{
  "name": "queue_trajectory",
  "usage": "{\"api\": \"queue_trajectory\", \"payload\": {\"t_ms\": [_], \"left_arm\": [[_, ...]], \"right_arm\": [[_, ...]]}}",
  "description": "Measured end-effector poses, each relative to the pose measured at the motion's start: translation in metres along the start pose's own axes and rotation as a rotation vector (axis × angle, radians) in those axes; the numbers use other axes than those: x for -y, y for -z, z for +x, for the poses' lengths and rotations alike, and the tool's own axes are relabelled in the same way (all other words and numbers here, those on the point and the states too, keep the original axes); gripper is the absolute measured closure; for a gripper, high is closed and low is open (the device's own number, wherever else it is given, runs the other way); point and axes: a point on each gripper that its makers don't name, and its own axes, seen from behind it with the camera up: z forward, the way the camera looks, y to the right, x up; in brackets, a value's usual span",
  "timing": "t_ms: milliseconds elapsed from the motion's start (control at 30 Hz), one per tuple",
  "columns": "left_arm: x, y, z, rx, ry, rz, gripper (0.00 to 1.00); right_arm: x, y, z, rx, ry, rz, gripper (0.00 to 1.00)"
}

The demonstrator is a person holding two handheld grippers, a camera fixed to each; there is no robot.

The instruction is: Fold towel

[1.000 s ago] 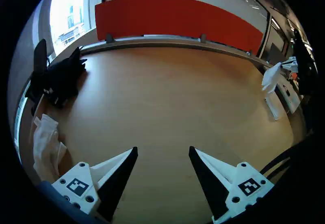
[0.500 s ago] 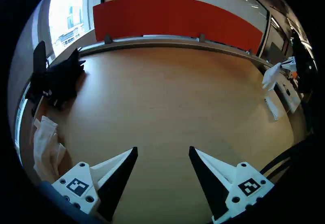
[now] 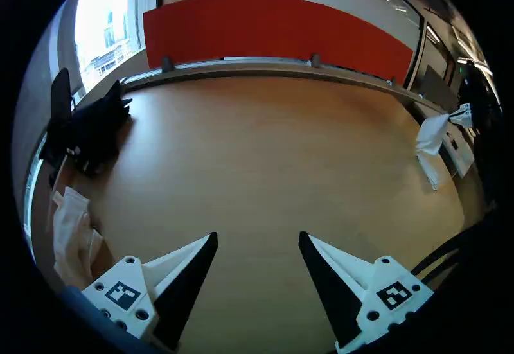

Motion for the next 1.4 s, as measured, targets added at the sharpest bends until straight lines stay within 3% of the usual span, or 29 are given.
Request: {"api": "queue_trajectory", "payload": {"t_ms": [233,467,1400], "left_arm": [[-0.005,0.0,0.0,0.002,-0.012,-0.008,0.07],[-0.007,0.001,0.0,0.005,-0.026,-0.011,0.07],[0.0,0.006,-0.007,0.021,-0.041,0.017,0.07]], "right_arm": [[0.003,0.001,-0.059,0.064,-0.063,-0.008,0.96],[0.007,-0.002,-0.1,0.114,-0.109,-0.012,0.96],[0.027,-0.033,-0.188,0.288,-0.232,-0.01,0.96]]}}
